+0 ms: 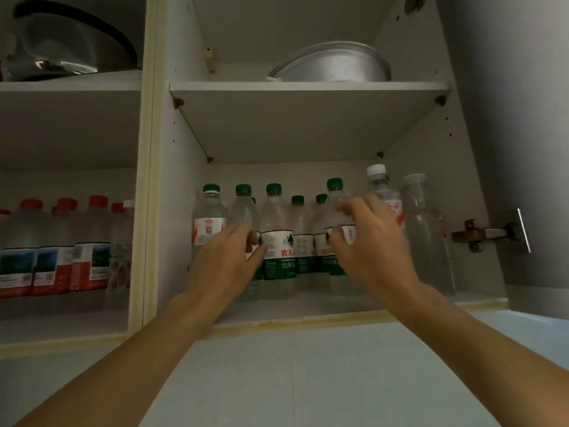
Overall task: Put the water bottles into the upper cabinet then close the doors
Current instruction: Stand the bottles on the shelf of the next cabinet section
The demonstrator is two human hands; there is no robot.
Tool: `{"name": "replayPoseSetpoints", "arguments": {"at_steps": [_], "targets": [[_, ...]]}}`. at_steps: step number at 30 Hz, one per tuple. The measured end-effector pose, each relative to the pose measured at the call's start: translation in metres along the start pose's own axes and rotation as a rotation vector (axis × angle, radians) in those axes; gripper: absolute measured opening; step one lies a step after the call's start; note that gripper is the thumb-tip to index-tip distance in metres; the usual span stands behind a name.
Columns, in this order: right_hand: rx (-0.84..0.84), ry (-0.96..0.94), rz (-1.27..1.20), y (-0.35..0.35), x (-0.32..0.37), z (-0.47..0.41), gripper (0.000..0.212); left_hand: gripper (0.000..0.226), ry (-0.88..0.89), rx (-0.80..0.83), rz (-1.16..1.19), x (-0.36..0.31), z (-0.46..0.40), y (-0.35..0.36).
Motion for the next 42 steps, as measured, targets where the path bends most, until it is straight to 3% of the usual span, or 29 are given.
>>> {"name": "replayPoseSetpoints", "arguments": {"at_steps": [2,5,7,13,19,23,29,32,36,42], "targets": [[-0.099,0.097,0.088,-0.025,-0.031,0.011,0.053,0.019,0.061,-0.007,0.093,-0.022,-0.008,-0.003],[-0.032,0.274,0.148,-0.023,-0.073,0.038,0.076,0.027,0.151,0.061,0.195,-0.060,-0.027,0.008],[-0.025,0.284,0.145,-0.018,-0.080,0.049,0.082,0.037,0.145,0.128,0.228,-0.079,-0.043,0.022],[-0.057,0.242,0.129,-0.012,-0.089,0.049,0.091,0.073,0.044,0.297,0.256,-0.112,-0.086,0.071],[-0.046,0.231,0.111,-0.009,-0.092,0.046,0.099,0.101,-0.256,0.511,0.516,-0.107,-0.103,0.118],[-0.031,0.245,0.097,-0.007,-0.096,0.047,0.099,0.102,-0.289,0.577,0.586,-0.111,-0.101,0.128],[-0.019,0.241,0.096,-0.006,-0.099,0.048,0.097,0.120,-0.108,0.519,0.379,-0.124,-0.106,0.106],[-0.002,0.255,0.083,-0.004,-0.101,0.049,0.097,0.104,0.014,0.474,0.191,-0.130,-0.106,0.095],[-0.002,0.254,0.070,-0.005,-0.099,0.049,0.095,0.081,0.047,0.382,-0.149,-0.113,-0.110,0.089],[-0.003,0.249,0.083,-0.006,-0.099,0.049,0.094,0.068,0.131,0.270,-0.392,-0.090,-0.107,0.093]]}}
Point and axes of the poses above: each hand's wrist, its own z-axis away from the middle knuckle, its own y-axis out of the palm, x = y × z, the point moved 10 cm from there along -z, towards the middle knuckle, and after that the axes turned 7 degrees about -y, right-handed, at the moved point
